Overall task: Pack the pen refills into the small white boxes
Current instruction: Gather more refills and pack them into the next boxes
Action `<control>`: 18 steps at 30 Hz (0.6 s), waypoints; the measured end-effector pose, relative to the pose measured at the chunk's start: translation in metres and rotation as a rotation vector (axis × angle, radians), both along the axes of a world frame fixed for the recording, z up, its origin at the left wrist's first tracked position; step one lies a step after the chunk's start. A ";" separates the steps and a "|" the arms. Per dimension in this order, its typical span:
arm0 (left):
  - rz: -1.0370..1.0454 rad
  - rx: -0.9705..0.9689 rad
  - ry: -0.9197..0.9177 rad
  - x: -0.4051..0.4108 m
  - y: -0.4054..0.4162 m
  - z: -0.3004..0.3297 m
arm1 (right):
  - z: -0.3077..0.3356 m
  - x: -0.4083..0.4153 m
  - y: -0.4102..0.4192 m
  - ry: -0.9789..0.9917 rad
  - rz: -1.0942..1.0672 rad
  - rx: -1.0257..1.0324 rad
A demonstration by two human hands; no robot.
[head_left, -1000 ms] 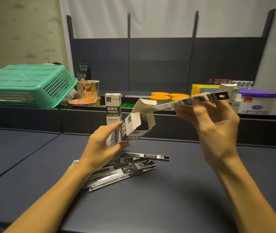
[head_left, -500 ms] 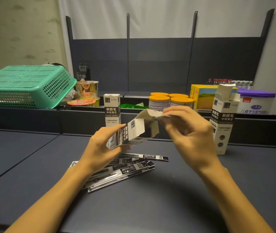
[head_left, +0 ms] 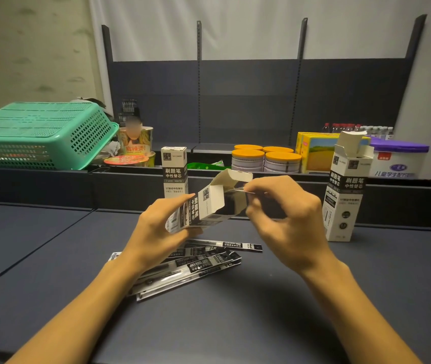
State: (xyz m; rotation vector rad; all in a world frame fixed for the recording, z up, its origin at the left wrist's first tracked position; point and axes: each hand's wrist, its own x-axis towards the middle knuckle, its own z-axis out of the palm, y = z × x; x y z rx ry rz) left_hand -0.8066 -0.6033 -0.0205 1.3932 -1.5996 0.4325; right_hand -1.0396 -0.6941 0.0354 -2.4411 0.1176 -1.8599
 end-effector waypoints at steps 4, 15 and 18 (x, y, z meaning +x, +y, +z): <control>-0.007 -0.005 -0.009 0.000 0.000 0.001 | -0.001 0.003 -0.003 0.043 -0.063 -0.048; -0.020 0.000 -0.041 0.000 0.000 0.000 | -0.007 0.008 -0.003 0.162 -0.037 0.030; -0.020 0.006 -0.048 -0.001 0.002 0.001 | -0.008 0.009 -0.005 0.144 -0.045 -0.003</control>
